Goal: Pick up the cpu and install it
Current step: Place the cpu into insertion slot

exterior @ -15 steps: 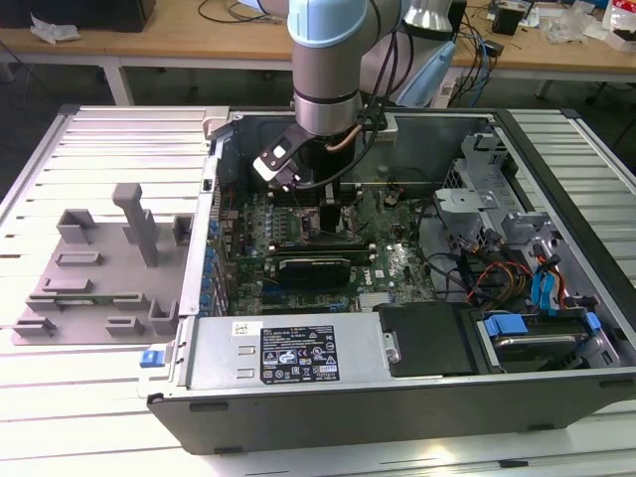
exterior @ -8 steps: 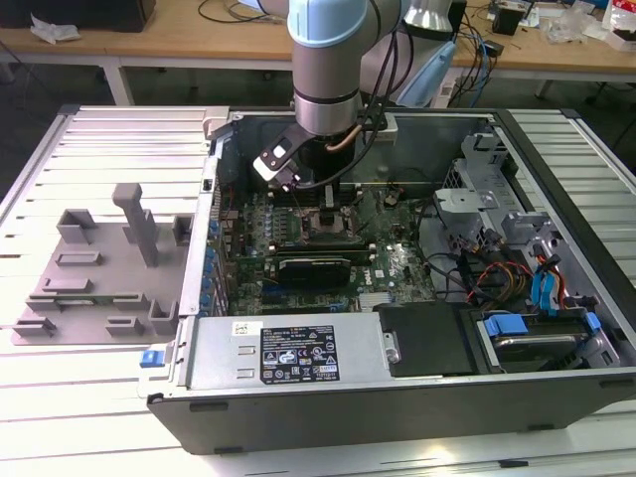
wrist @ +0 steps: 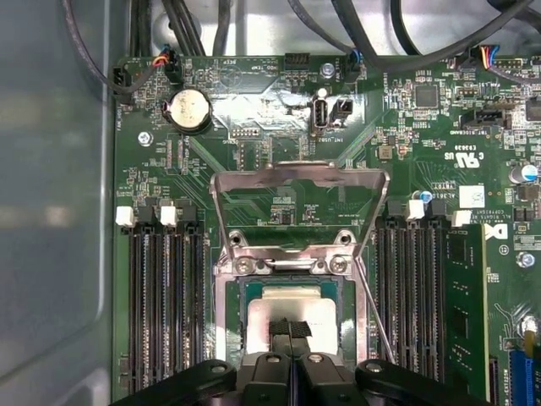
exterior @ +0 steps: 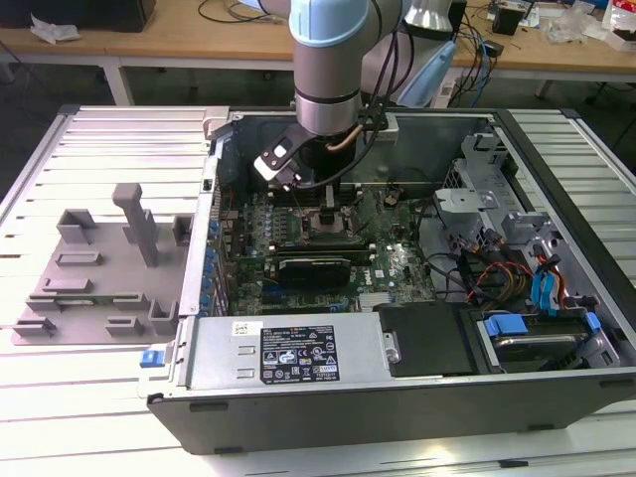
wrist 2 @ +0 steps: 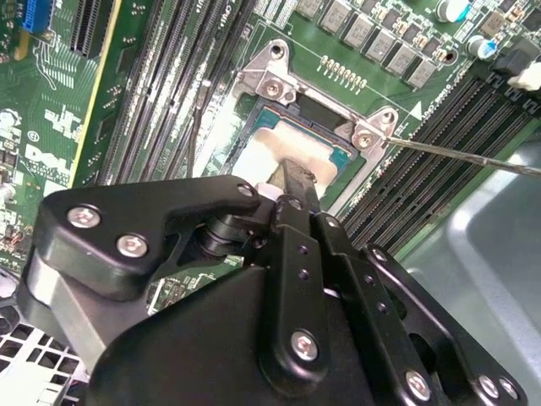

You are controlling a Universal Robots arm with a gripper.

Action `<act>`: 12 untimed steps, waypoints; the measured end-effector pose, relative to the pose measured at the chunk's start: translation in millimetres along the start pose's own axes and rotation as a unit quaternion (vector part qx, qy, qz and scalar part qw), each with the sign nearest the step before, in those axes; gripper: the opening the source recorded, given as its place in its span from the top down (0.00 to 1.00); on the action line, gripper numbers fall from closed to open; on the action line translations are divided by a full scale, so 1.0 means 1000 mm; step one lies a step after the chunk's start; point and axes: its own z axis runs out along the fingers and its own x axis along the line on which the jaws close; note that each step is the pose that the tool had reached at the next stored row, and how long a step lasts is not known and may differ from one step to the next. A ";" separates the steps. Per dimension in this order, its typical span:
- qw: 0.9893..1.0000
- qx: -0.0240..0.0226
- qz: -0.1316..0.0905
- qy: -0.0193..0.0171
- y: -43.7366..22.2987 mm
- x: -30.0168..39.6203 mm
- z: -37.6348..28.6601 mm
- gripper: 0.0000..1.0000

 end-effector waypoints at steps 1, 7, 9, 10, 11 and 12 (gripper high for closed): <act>1.000 0.002 0.001 0.000 0.0008 -0.0001 0.0003 0.89; 1.000 0.003 0.002 0.002 0.0006 -0.0002 0.0035 0.89; 1.000 0.002 0.002 0.003 0.0006 -0.0001 0.0037 0.89; 1.000 0.002 0.002 0.003 0.0006 -0.0001 0.0038 0.89; 1.000 0.003 0.002 0.005 0.0006 -0.0002 0.0037 0.89; 1.000 0.003 0.003 0.008 0.0006 -0.0002 0.0037 0.89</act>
